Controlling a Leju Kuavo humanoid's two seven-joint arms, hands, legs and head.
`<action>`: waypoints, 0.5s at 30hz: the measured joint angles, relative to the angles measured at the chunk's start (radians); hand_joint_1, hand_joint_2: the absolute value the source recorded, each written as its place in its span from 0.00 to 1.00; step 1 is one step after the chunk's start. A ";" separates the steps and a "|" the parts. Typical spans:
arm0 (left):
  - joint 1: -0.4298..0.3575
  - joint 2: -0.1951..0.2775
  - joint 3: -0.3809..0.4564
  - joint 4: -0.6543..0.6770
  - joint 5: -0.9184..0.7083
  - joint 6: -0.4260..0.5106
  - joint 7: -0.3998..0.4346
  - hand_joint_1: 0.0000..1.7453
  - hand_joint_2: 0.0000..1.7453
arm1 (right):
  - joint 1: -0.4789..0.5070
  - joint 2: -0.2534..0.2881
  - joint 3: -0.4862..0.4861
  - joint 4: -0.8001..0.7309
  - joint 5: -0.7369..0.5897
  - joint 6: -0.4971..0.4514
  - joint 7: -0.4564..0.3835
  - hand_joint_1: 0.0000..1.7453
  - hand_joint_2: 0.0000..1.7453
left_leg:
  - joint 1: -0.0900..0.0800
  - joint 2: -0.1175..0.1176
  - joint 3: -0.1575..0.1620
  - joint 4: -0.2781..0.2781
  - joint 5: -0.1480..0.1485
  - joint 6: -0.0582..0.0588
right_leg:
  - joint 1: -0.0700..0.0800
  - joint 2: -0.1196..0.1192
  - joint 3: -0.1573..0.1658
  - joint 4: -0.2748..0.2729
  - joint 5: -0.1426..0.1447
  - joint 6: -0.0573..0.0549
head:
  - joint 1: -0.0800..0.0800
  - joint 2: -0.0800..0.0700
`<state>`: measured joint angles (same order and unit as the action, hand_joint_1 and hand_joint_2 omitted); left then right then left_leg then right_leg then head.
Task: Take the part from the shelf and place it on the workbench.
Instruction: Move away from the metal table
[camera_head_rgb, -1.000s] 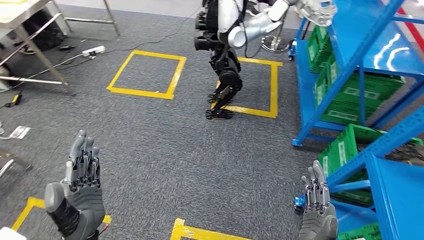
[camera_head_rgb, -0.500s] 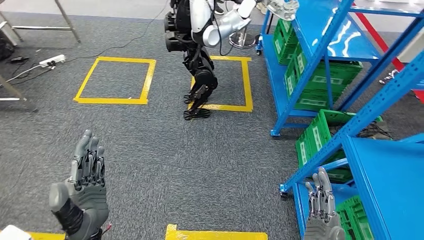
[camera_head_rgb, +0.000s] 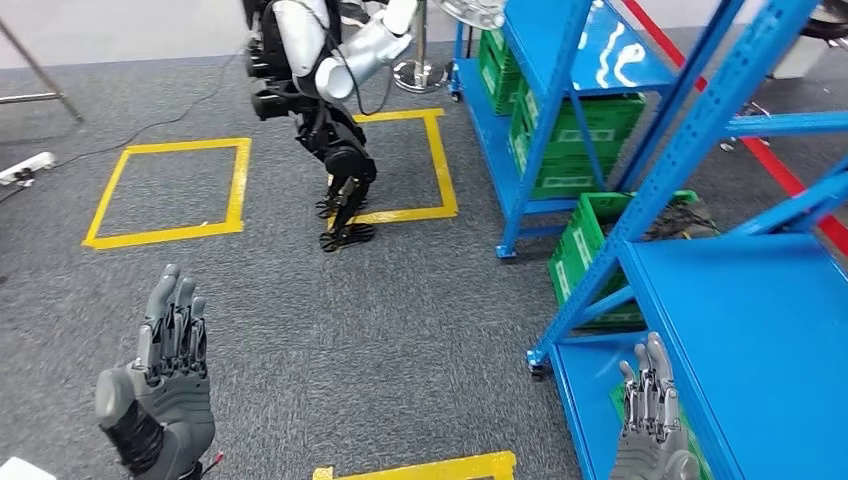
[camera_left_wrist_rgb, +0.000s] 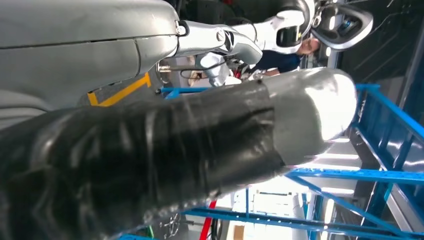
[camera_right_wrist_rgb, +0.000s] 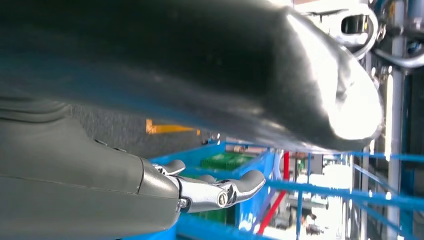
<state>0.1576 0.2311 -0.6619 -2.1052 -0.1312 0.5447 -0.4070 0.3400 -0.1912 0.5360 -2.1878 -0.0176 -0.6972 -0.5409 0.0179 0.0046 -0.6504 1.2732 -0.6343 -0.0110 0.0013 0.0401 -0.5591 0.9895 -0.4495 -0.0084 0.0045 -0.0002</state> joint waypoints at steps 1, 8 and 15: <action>0.001 0.000 0.000 0.001 0.000 0.000 0.000 0.00 0.00 | 0.000 0.001 0.000 0.001 -0.001 0.000 0.000 0.00 0.00 | 0.001 -0.002 -0.007 -0.006 0.022 -0.001 | -0.001 0.014 0.001 0.002 -0.001 0.001 | -0.003 0.000; 0.000 0.000 0.000 0.002 0.000 0.000 0.000 0.00 0.00 | 0.006 0.007 -0.007 0.001 -0.016 0.000 -0.019 0.00 0.00 | 0.008 -0.071 0.099 -0.245 0.128 0.016 | -0.012 0.099 -0.026 0.026 -0.013 0.040 | -0.010 0.000; 0.003 -0.001 0.000 0.004 0.020 -0.008 -0.008 0.00 0.00 | 0.013 0.008 -0.016 0.003 -0.036 0.000 -0.042 0.00 0.00 | -0.003 0.022 0.110 -0.259 0.128 0.048 | -0.012 -0.026 -0.168 0.297 -0.133 0.058 | 0.024 0.000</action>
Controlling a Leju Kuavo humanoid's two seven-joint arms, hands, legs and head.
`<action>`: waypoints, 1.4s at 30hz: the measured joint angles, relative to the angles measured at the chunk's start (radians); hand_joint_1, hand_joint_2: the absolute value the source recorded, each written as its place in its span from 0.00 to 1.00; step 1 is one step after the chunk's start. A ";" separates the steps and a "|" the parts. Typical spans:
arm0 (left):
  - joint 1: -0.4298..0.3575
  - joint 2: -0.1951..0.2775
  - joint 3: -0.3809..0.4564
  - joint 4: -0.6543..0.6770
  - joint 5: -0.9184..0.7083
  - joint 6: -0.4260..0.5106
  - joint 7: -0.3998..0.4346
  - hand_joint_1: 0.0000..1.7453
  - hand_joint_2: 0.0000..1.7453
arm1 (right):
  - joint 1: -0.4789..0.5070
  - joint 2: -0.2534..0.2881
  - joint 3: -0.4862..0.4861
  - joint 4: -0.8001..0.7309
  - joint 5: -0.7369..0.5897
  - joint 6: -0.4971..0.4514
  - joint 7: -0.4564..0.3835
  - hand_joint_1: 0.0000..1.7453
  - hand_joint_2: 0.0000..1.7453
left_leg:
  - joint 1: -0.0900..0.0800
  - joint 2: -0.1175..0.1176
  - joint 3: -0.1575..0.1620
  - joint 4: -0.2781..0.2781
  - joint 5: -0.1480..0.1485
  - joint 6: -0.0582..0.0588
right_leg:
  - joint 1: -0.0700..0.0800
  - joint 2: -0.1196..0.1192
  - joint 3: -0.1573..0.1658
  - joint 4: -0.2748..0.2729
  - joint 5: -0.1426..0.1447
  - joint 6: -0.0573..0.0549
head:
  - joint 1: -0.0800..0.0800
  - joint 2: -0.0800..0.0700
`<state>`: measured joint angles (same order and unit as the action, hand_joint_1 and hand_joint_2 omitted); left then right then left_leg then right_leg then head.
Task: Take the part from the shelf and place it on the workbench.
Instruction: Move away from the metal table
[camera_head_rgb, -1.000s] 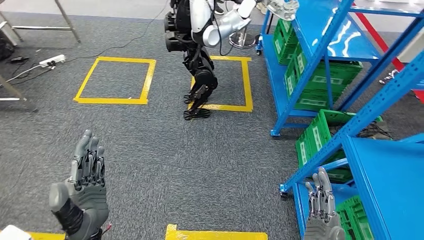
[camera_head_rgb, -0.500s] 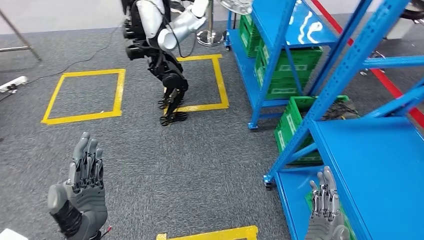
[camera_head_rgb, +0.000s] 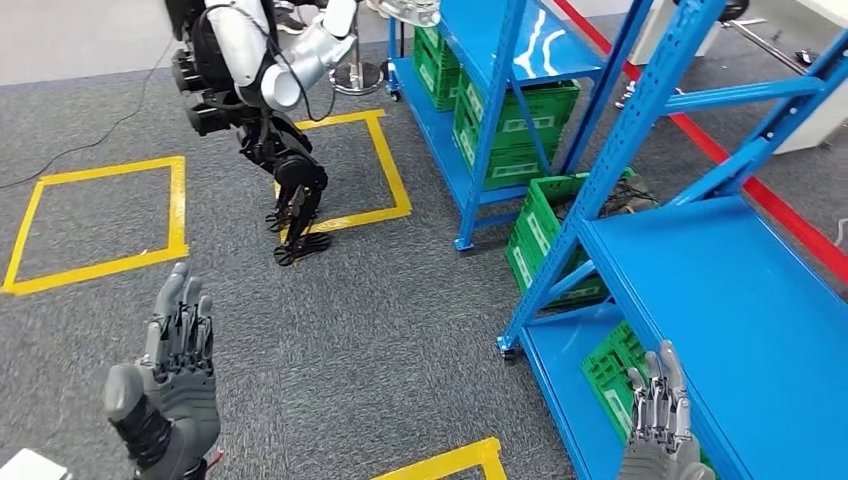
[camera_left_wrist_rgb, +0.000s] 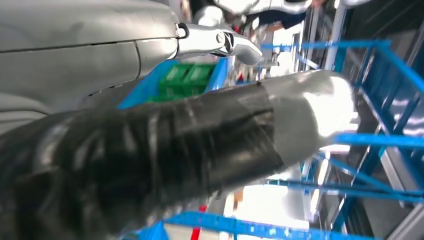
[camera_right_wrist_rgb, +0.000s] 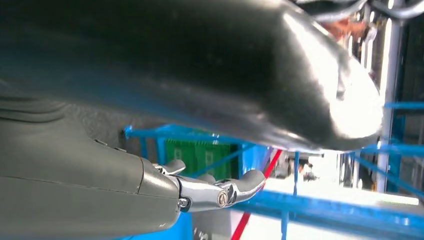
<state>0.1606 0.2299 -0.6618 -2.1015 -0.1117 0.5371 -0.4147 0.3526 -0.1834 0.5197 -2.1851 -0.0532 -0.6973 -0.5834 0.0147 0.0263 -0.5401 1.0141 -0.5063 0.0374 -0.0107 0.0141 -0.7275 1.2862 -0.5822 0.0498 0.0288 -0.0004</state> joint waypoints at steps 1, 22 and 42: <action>0.000 0.000 0.000 0.001 0.007 -0.002 -0.004 0.00 0.00 | 0.001 0.000 -0.002 0.001 -0.003 0.000 -0.003 0.00 0.00 | -0.002 0.014 0.001 0.000 -0.002 0.001 | 0.000 -0.003 -0.002 0.004 0.008 -0.001 | 0.002 0.000; 0.002 -0.002 0.000 0.019 0.028 -0.003 -0.015 0.00 0.00 | 0.016 0.014 -0.012 0.013 0.017 0.000 0.001 0.00 0.00 | 0.018 -0.103 -0.030 0.015 0.017 -0.045 | 0.003 0.107 0.167 -0.277 0.110 -0.029 | -0.036 0.000; -0.009 -0.003 0.000 0.016 0.013 -0.018 0.006 0.00 0.00 | 0.009 0.016 -0.017 0.004 0.058 0.000 0.039 0.00 0.00 | 0.001 0.044 -0.006 0.046 -0.038 -0.041 | 0.016 -0.029 0.189 -0.306 0.117 -0.056 | 0.003 0.000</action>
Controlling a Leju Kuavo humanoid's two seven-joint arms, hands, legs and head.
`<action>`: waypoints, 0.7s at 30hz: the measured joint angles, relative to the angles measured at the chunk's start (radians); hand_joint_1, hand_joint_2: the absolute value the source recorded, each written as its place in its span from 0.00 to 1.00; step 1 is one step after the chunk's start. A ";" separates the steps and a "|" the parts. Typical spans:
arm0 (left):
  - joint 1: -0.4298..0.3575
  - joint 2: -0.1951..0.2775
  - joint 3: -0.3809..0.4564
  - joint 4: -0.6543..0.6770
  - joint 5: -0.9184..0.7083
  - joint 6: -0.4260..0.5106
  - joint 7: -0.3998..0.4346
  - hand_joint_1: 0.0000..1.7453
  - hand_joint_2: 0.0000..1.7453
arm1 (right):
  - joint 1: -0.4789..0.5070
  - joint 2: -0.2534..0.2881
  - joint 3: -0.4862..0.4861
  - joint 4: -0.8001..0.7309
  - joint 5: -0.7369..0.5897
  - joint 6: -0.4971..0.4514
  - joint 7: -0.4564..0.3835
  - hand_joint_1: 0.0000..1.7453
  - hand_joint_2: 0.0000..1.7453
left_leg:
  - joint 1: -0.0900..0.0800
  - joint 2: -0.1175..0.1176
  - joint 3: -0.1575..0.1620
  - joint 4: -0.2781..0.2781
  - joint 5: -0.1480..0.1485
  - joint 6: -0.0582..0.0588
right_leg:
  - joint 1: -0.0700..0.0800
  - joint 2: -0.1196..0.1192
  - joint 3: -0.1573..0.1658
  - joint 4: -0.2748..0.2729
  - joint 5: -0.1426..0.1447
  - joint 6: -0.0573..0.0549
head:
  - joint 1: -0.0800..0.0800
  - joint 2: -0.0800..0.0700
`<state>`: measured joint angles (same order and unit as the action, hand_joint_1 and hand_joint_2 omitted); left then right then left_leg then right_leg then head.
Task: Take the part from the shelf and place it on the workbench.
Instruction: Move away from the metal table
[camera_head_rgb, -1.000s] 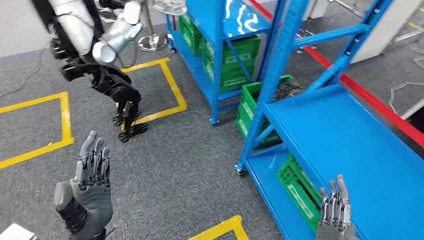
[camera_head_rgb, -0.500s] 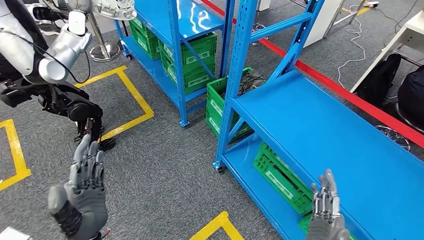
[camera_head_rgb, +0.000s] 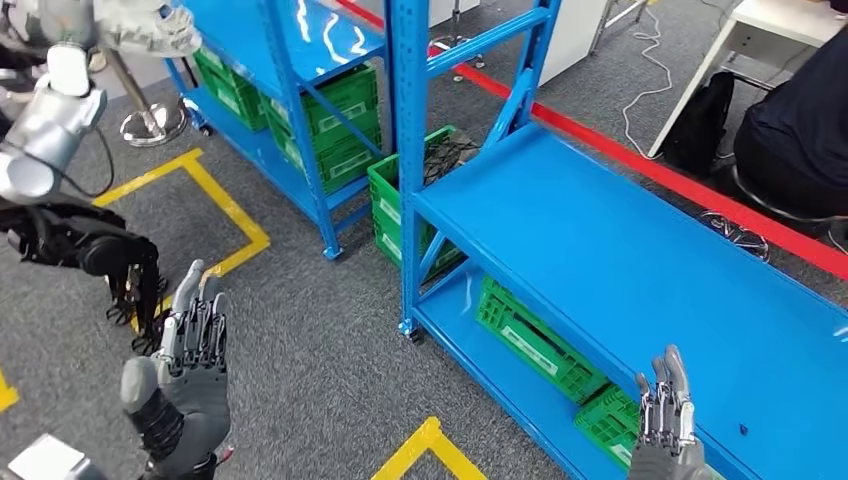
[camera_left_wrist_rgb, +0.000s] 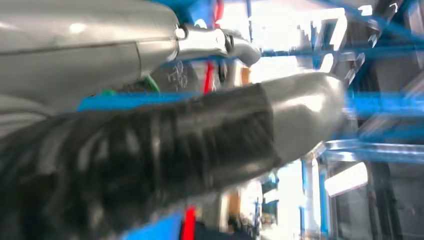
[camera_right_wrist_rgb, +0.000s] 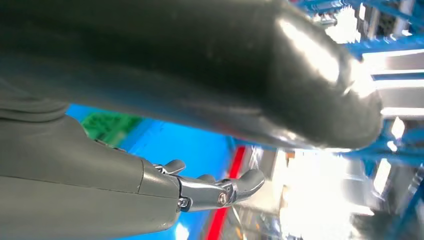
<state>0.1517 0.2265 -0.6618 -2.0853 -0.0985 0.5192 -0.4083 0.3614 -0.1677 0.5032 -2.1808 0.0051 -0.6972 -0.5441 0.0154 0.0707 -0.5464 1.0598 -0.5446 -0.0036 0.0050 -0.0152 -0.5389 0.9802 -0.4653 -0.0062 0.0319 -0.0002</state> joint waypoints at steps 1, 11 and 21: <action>0.000 0.000 0.000 0.000 0.000 -0.001 0.000 0.00 0.00 | -0.002 0.001 0.000 -0.001 0.000 0.000 0.001 0.00 0.00 | 0.002 -0.030 -0.027 0.054 -0.026 -0.004 | -0.004 0.011 0.008 -0.004 0.005 -0.003 | -0.007 0.000; 0.006 0.002 -0.002 0.000 0.037 -0.010 -0.014 0.00 0.00 | 0.001 0.004 -0.001 0.000 0.003 0.000 -0.003 0.00 0.00 | 0.016 -0.144 -0.017 -0.040 0.058 -0.003 | -0.013 0.142 -0.014 0.021 -0.011 0.029 | -0.042 0.000; 0.009 0.002 -0.003 0.000 0.051 -0.013 -0.021 0.00 0.00 | 0.011 0.006 -0.002 -0.002 0.007 0.000 -0.002 0.00 0.00 | 0.002 -0.018 0.001 -0.051 0.048 0.037 | -0.016 0.022 -0.148 0.269 -0.107 0.054 | 0.002 0.000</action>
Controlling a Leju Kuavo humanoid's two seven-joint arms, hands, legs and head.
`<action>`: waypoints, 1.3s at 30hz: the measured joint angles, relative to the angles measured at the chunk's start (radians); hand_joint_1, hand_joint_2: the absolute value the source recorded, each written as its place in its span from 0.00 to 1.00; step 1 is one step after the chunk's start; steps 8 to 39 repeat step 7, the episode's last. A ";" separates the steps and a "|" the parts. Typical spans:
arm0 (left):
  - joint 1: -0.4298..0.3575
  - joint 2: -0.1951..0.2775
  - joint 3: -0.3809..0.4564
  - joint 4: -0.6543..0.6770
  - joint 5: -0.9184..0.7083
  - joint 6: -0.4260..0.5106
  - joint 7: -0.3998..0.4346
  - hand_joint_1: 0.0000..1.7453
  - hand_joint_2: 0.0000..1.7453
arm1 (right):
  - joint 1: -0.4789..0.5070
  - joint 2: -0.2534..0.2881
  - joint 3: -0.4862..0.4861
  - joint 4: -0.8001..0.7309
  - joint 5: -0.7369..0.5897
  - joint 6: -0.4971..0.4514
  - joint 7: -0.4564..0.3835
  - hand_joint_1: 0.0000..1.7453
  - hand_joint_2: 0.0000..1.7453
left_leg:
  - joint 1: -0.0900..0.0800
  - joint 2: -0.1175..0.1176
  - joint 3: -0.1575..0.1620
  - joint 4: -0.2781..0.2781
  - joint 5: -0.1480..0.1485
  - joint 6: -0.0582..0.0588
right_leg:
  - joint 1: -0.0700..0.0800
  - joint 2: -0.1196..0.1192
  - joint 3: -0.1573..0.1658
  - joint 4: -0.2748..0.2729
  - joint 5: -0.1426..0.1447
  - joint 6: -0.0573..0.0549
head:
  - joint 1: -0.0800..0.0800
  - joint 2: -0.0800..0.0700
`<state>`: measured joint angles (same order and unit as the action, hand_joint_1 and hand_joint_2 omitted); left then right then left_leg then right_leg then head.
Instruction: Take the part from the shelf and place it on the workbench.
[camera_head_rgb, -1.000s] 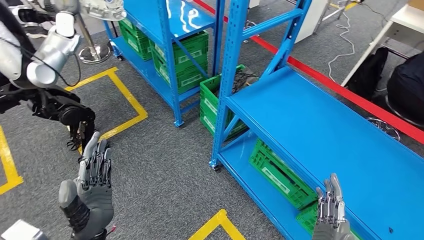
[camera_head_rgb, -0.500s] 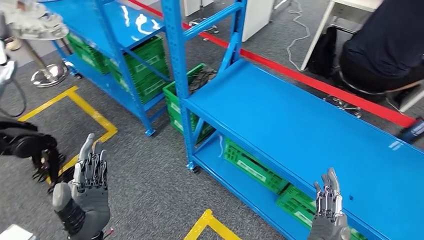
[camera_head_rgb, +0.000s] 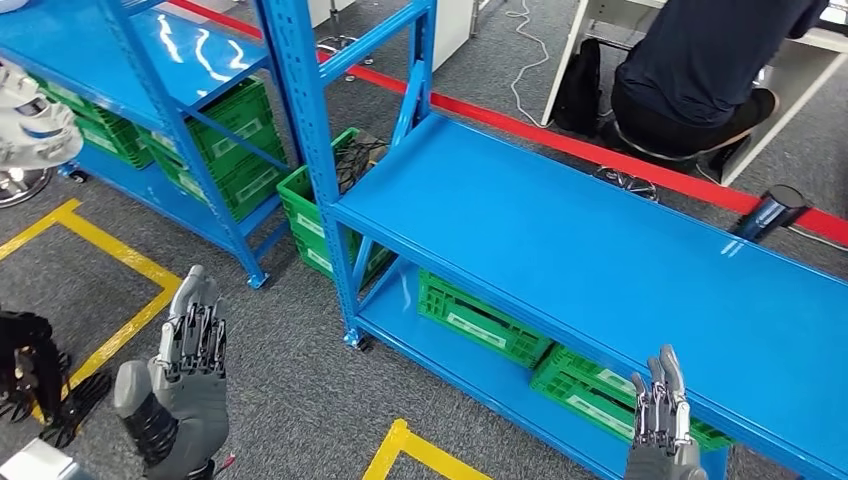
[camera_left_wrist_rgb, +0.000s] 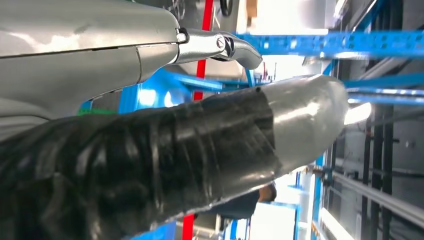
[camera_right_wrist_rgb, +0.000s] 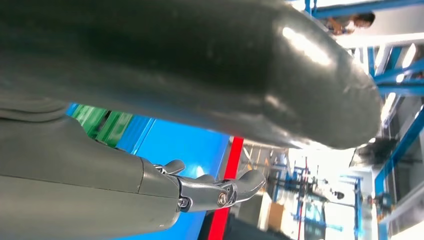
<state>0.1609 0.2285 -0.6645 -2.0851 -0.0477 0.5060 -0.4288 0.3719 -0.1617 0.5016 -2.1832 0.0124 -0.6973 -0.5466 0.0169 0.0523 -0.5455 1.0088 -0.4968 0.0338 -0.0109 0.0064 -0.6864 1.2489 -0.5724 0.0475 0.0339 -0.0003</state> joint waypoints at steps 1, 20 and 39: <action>0.000 0.000 0.000 0.000 0.001 0.000 0.000 0.00 0.00 | 0.001 0.000 0.000 0.000 0.000 0.000 0.000 0.00 0.00 | -0.002 0.011 0.004 0.000 -0.003 -0.001 | 0.002 -0.011 0.033 -0.063 0.034 -0.005 | 0.003 0.000; -0.002 0.000 0.000 0.000 0.002 -0.001 -0.001 0.00 0.00 | 0.003 0.001 -0.001 -0.003 0.002 0.000 -0.001 0.00 0.00 | -0.005 0.062 0.023 -0.004 -0.016 -0.025 | 0.025 -0.053 0.116 -0.241 0.089 -0.037 | 0.003 0.000; -0.002 0.000 0.000 0.000 0.002 -0.001 -0.001 0.00 0.00 | 0.003 0.001 -0.001 -0.003 0.002 0.000 -0.001 0.00 0.00 | -0.005 0.062 0.023 -0.004 -0.016 -0.025 | 0.025 -0.053 0.116 -0.241 0.089 -0.037 | 0.003 0.000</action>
